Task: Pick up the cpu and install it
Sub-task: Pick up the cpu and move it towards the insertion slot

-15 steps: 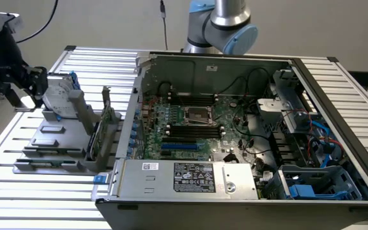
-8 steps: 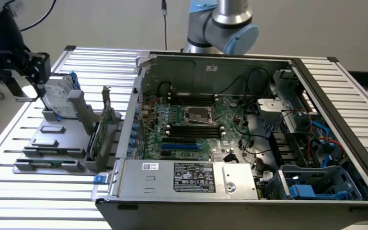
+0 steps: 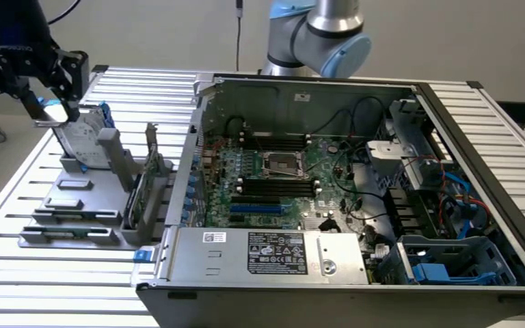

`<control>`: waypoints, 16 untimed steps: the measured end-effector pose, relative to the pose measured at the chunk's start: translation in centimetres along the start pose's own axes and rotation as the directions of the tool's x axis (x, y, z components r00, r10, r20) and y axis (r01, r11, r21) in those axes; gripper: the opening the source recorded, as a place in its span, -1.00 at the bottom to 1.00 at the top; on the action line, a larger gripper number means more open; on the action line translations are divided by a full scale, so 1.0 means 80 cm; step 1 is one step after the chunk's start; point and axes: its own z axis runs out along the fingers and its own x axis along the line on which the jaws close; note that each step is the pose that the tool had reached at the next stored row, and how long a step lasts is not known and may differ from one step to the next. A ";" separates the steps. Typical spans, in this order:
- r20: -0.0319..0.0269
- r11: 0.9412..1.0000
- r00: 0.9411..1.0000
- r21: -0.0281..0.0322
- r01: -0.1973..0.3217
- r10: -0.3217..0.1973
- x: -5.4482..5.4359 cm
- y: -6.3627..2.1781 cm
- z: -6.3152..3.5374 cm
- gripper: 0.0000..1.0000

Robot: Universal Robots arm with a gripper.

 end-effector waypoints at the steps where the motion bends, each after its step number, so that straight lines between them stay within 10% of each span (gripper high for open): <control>1: -0.001 1.000 1.000 0.000 0.000 0.000 -0.005 0.000 -0.004 0.09; 16: -0.026 1.000 1.000 -0.001 -0.001 0.001 -0.088 0.001 -0.060 0.09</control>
